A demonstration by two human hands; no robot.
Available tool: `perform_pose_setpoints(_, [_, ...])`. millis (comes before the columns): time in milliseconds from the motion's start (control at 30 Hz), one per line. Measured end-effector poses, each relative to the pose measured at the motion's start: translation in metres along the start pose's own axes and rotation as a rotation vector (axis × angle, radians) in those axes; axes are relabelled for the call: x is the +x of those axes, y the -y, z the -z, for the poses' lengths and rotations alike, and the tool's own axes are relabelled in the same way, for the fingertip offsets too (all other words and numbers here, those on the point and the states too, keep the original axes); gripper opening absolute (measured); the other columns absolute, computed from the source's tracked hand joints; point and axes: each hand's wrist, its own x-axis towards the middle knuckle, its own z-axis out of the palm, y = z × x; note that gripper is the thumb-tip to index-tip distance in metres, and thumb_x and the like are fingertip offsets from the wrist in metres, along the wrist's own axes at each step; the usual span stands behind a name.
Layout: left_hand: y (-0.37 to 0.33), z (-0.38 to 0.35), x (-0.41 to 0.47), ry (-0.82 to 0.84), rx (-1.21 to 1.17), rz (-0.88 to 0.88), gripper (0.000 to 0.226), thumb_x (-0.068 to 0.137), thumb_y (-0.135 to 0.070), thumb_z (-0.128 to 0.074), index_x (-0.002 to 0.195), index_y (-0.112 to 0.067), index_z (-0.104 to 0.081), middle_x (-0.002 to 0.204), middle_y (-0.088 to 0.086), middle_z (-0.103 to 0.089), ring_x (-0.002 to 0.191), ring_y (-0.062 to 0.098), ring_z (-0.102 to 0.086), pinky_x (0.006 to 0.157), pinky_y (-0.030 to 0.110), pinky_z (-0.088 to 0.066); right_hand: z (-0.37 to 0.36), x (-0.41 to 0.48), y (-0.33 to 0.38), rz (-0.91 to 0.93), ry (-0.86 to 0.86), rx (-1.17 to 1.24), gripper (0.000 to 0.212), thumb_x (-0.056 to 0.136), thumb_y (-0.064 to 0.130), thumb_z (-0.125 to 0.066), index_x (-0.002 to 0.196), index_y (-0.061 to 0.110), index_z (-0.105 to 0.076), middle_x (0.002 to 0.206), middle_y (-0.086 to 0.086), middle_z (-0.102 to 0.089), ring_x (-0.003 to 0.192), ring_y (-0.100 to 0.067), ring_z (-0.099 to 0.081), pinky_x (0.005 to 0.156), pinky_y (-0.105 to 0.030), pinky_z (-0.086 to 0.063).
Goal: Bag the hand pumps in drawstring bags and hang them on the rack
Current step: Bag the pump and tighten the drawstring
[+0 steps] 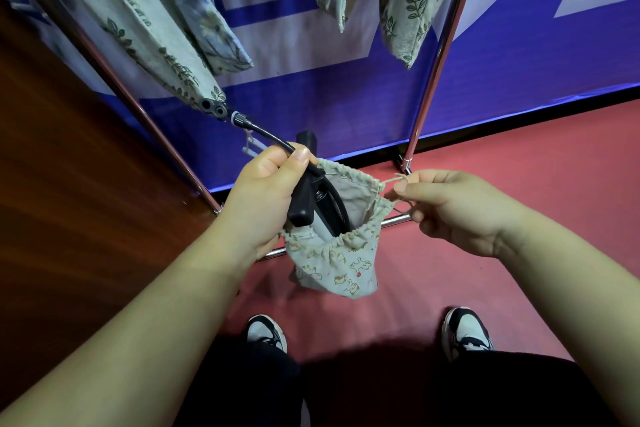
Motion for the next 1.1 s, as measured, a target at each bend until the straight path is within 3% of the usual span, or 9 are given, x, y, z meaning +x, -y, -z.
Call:
perform_pose_setpoints(100, [0.000, 0.000, 0.001, -0.003, -0.004, -0.004, 0.024, 0.105, -0.020, -0.051, 0.086, -0.016, -0.065, 0.075, 0.004, -0.071, 0.068, 0.015, -0.067, 0.065, 0.027, -0.056, 0.002, 0.000, 0.001, -0.043, 0.021, 0.039, 0.011, 0.098, 0.021, -0.061, 0.088, 0.017, -0.064, 0.071, 0.004, -0.065, 0.052, -0.010, -0.053, 0.055, -0.025, -0.032])
perform_pose_setpoints(167, [0.001, 0.001, 0.001, 0.000, -0.003, -0.005, 0.023, 0.105, -0.021, -0.050, 0.087, -0.016, -0.065, 0.076, 0.003, -0.071, 0.068, 0.015, -0.067, 0.065, 0.027, -0.055, 0.002, 0.001, 0.000, -0.076, 0.015, 0.060, 0.022, 0.099, 0.021, -0.058, 0.078, 0.024, -0.054, 0.073, 0.003, -0.066, 0.053, -0.013, -0.057, 0.055, -0.025, -0.033])
perform_pose_setpoints(367, [0.000, 0.001, 0.000, 0.014, -0.014, 0.003, 0.022, 0.105, -0.021, -0.050, 0.089, -0.016, -0.064, 0.077, 0.004, -0.072, 0.070, 0.016, -0.069, 0.066, 0.029, -0.056, 0.002, 0.005, -0.003, 0.041, -0.157, 0.039, 0.031, 0.082, 0.007, -0.071, 0.066, 0.024, -0.050, 0.072, -0.001, -0.055, 0.065, -0.014, -0.050, 0.061, -0.029, -0.034])
perform_pose_setpoints(467, [0.000, 0.002, 0.001, 0.017, -0.013, -0.002, 0.022, 0.104, -0.021, -0.051, 0.088, -0.016, -0.065, 0.080, 0.006, -0.071, 0.072, 0.017, -0.068, 0.069, 0.030, -0.056, 0.003, 0.006, -0.004, 0.109, -0.129, 0.116, 0.028, 0.082, 0.002, -0.066, 0.083, 0.026, -0.051, 0.091, 0.000, -0.059, 0.075, -0.013, -0.054, 0.071, -0.033, -0.039])
perform_pose_setpoints(567, [0.001, 0.001, 0.000, 0.023, -0.017, -0.007, 0.025, 0.104, -0.021, -0.052, 0.085, -0.018, -0.067, 0.080, 0.006, -0.071, 0.072, 0.018, -0.067, 0.070, 0.031, -0.056, 0.002, 0.004, -0.004, 0.014, 0.066, 0.213, 0.037, 0.072, 0.018, -0.065, 0.106, 0.028, -0.055, 0.109, 0.001, -0.069, 0.093, -0.017, -0.062, 0.090, -0.039, -0.041])
perform_pose_setpoints(667, [0.002, 0.001, 0.001, 0.023, -0.012, -0.001, 0.023, 0.104, -0.021, -0.051, 0.087, -0.017, -0.066, 0.079, 0.005, -0.071, 0.071, 0.017, -0.068, 0.069, 0.029, -0.056, -0.001, 0.001, -0.003, -0.059, 0.242, 0.205, 0.046, 0.072, 0.015, -0.071, 0.113, 0.029, -0.057, 0.096, 0.000, -0.072, 0.085, -0.018, -0.064, 0.091, -0.040, -0.045])
perform_pose_setpoints(833, [0.004, 0.002, 0.002, 0.000, 0.032, 0.000, 0.023, 0.104, -0.021, -0.051, 0.087, -0.016, -0.066, 0.076, 0.003, -0.071, 0.069, 0.014, -0.068, 0.066, 0.027, -0.056, -0.002, -0.001, -0.003, -0.014, 0.259, 0.262, 0.049, 0.070, 0.001, -0.075, 0.113, 0.020, -0.063, 0.080, -0.001, -0.067, 0.074, -0.017, -0.069, 0.081, -0.035, -0.057])
perform_pose_setpoints(967, [0.010, 0.005, 0.006, -0.064, 0.119, 0.031, 0.022, 0.103, -0.024, -0.055, 0.085, -0.017, -0.067, 0.076, 0.005, -0.070, 0.069, 0.017, -0.066, 0.068, 0.033, -0.054, 0.001, -0.005, 0.009, 0.115, 0.260, 0.425, 0.033, 0.077, 0.000, -0.061, 0.105, 0.017, -0.064, 0.071, 0.002, -0.060, 0.074, -0.015, -0.066, 0.081, -0.033, -0.052])
perform_pose_setpoints(1100, [0.014, 0.007, 0.009, -0.089, 0.151, 0.058, 0.023, 0.102, -0.026, -0.056, 0.084, -0.017, -0.067, 0.075, 0.005, -0.071, 0.067, 0.016, -0.066, 0.067, 0.033, -0.054, -0.005, -0.008, 0.011, 0.231, 0.199, 0.353, 0.027, 0.082, -0.006, -0.061, 0.098, 0.015, -0.066, 0.066, 0.004, -0.058, 0.073, -0.013, -0.060, 0.075, -0.026, -0.042])
